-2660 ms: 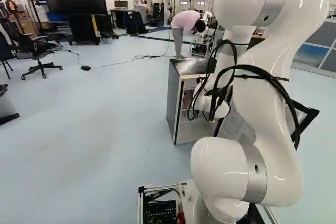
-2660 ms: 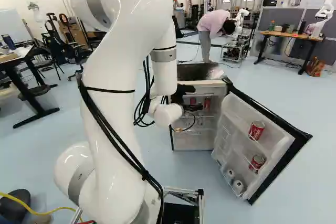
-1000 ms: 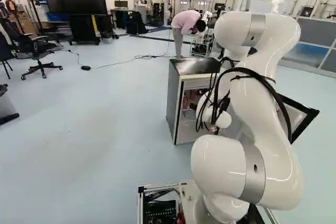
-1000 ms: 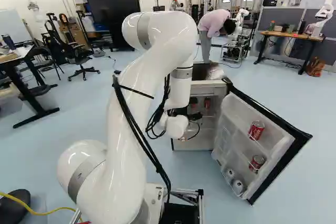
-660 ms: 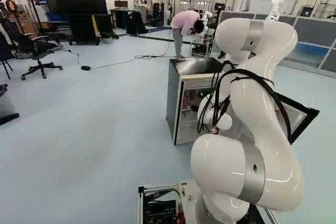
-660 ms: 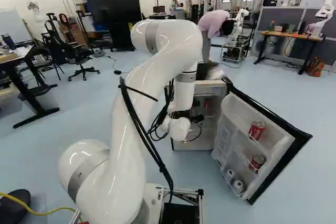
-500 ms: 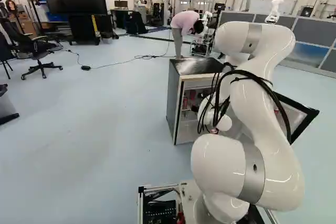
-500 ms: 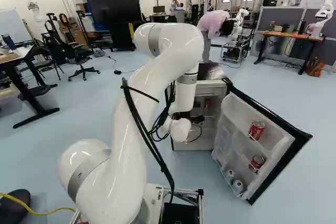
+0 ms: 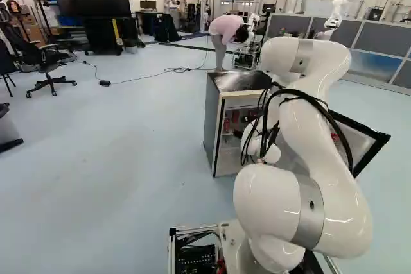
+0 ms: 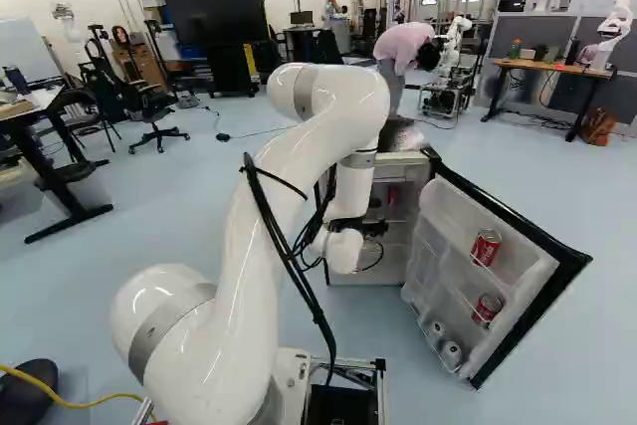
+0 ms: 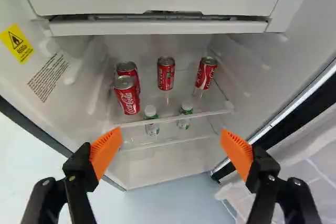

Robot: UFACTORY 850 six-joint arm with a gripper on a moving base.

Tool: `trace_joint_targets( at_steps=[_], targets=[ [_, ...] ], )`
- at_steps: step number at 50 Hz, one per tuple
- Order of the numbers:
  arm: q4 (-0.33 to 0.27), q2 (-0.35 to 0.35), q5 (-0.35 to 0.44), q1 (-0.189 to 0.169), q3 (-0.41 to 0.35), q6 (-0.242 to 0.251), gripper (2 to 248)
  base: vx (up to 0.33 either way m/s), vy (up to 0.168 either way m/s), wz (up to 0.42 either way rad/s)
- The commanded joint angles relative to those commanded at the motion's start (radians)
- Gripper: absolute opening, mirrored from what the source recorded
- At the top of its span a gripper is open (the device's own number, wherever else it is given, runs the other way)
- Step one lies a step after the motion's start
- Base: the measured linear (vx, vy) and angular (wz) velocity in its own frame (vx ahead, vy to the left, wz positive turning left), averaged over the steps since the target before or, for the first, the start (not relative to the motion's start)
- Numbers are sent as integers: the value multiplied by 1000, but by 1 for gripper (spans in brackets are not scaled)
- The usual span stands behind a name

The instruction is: Grab a drink from the fridge

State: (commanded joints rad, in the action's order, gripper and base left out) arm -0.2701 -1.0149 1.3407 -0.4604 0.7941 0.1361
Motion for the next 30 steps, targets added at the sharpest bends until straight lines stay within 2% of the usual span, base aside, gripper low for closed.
trace_joint_targets(
  at_steps=[30],
  targets=[
    [0,-138,10,-16,143,0,247,0,0,0]
  ],
)
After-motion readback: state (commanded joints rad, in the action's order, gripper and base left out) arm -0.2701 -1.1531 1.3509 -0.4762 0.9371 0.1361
